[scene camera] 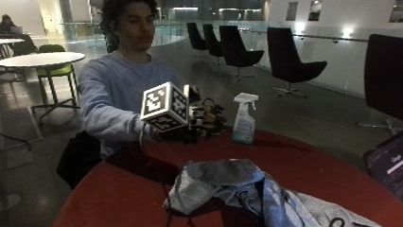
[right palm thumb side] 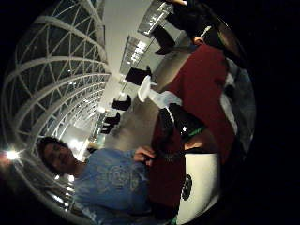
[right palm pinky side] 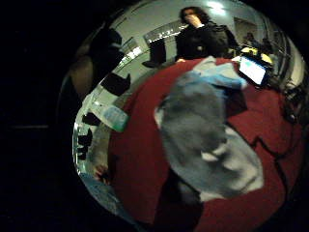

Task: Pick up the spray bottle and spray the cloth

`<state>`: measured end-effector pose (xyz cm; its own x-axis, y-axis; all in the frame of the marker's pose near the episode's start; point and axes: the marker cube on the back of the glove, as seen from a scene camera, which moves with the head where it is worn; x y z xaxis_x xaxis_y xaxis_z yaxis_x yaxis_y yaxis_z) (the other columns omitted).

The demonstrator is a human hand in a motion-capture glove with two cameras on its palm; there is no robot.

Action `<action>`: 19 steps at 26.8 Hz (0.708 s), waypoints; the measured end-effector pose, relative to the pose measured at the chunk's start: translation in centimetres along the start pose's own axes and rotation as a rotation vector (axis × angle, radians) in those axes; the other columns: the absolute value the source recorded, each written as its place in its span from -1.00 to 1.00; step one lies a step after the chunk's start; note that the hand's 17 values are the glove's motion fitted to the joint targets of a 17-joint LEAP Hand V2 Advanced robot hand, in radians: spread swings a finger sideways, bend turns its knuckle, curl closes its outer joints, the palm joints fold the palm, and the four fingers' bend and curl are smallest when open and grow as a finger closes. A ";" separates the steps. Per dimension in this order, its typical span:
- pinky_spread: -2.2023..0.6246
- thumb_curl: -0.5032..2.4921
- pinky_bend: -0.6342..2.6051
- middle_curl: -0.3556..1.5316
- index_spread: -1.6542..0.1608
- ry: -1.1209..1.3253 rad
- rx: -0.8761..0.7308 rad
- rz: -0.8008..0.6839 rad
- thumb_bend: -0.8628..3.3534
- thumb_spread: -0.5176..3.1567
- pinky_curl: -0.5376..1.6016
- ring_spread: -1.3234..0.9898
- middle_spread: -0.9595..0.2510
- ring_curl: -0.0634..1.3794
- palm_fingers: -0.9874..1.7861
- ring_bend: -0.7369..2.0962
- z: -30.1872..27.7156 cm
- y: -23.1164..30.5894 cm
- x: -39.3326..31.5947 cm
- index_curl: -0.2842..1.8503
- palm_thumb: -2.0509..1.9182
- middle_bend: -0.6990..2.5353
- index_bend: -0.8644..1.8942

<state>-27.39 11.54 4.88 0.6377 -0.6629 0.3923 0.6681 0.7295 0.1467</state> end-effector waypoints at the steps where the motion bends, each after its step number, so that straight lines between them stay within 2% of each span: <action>1: 0.62 -0.39 -0.53 -0.15 0.47 0.046 0.012 0.019 -0.60 -0.18 -0.28 0.12 0.53 -0.39 0.25 -0.12 -1.5 0.9 1.2 -0.46 0.42 -0.36 -0.26; 9: 0.63 -0.39 -0.53 -0.16 0.47 0.344 0.022 0.186 -0.60 -0.17 -0.29 0.11 0.53 -0.39 0.25 -0.12 -8.7 8.5 10.1 -0.45 0.42 -0.36 -0.26; 19: 0.62 -0.39 -0.52 -0.16 0.47 0.434 0.027 0.258 -0.60 -0.16 -0.29 0.11 0.52 -0.39 0.25 -0.12 -10.5 12.2 13.7 -0.44 0.43 -0.37 -0.26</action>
<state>-6.47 9.63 2.46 0.8854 -0.4649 0.0062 0.4608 0.8793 0.1206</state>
